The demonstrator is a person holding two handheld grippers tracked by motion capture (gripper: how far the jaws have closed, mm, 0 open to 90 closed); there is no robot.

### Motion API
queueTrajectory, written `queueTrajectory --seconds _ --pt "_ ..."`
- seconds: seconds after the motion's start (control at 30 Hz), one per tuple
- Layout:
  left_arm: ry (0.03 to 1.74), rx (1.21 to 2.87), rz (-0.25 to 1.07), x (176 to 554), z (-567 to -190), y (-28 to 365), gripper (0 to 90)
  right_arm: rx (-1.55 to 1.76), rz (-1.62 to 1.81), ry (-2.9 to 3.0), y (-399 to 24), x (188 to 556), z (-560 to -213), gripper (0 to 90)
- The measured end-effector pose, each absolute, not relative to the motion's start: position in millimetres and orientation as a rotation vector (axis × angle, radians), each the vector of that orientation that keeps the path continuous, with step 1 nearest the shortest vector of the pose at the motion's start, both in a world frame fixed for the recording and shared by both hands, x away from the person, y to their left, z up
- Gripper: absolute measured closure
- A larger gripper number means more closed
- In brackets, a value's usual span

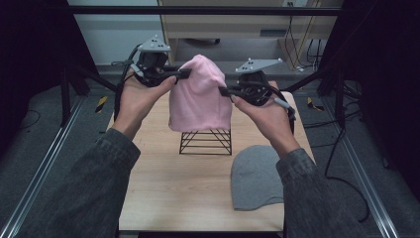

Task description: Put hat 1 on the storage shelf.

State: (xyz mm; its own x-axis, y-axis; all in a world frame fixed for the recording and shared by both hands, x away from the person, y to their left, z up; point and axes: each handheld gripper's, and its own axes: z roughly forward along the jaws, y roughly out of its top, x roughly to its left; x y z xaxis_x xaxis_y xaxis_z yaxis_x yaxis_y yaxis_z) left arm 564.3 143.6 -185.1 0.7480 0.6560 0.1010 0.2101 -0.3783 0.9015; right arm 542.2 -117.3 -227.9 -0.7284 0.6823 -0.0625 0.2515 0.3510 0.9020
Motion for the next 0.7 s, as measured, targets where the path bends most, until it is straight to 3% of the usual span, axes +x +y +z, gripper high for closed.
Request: queueTrajectory --seconds 0.37,0.7 --pt "0.681 1.958 0.571 602 -197 137 81.2 0.850 1.293 2.149 -116 585 -239 85.7" --pt "0.698 1.984 0.534 618 -224 127 80.9 0.905 1.265 2.173 -125 600 -264 85.8"
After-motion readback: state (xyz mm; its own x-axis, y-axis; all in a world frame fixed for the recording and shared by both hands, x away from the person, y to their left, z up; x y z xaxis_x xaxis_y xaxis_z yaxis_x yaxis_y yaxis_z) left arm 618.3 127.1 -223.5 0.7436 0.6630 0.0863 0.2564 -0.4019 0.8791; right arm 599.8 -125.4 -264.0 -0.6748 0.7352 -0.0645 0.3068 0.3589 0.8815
